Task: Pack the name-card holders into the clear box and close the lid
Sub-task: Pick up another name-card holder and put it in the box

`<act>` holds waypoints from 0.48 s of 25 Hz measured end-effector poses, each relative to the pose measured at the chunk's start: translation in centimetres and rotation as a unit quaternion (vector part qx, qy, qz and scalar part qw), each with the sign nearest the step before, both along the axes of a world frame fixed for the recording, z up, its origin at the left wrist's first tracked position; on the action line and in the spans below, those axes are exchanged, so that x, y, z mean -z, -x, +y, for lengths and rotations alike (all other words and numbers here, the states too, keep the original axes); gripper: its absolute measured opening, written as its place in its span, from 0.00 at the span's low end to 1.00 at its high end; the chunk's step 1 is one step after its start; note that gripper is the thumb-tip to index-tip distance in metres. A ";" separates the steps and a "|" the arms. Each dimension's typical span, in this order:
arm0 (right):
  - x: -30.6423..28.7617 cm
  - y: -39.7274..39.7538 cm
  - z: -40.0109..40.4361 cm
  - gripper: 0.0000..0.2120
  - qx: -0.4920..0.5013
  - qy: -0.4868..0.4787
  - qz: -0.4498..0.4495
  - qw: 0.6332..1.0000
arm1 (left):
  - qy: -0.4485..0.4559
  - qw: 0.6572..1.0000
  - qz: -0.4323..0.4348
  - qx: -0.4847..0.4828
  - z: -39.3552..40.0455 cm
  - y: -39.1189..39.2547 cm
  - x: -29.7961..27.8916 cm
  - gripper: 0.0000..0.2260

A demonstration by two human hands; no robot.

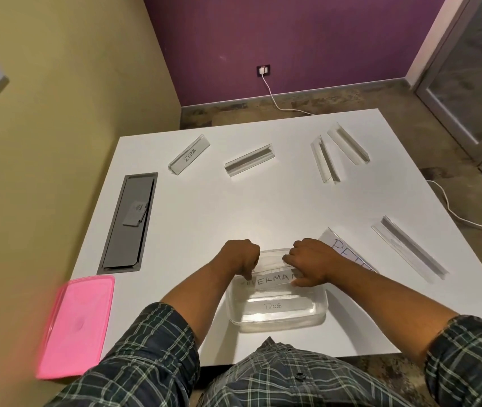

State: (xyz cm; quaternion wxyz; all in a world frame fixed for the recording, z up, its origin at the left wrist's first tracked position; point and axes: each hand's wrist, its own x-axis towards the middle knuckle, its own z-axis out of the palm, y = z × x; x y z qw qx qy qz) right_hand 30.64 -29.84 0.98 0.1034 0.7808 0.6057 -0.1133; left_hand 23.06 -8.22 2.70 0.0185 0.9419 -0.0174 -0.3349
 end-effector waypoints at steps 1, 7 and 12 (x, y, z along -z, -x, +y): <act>0.3 0.4 0.3 0.22 0.005 0.021 -0.007 1.000 | -0.016 1.000 -0.014 0.015 -0.2 0.3 0.3 0.15; 1.4 2.3 1.9 0.14 0.061 0.111 -0.022 0.992 | -0.062 0.995 -0.051 0.051 -0.3 1.5 1.7 0.11; 1.4 2.7 2.7 0.11 0.078 0.166 0.001 0.983 | -0.060 0.995 -0.065 0.045 -0.2 2.0 2.1 0.10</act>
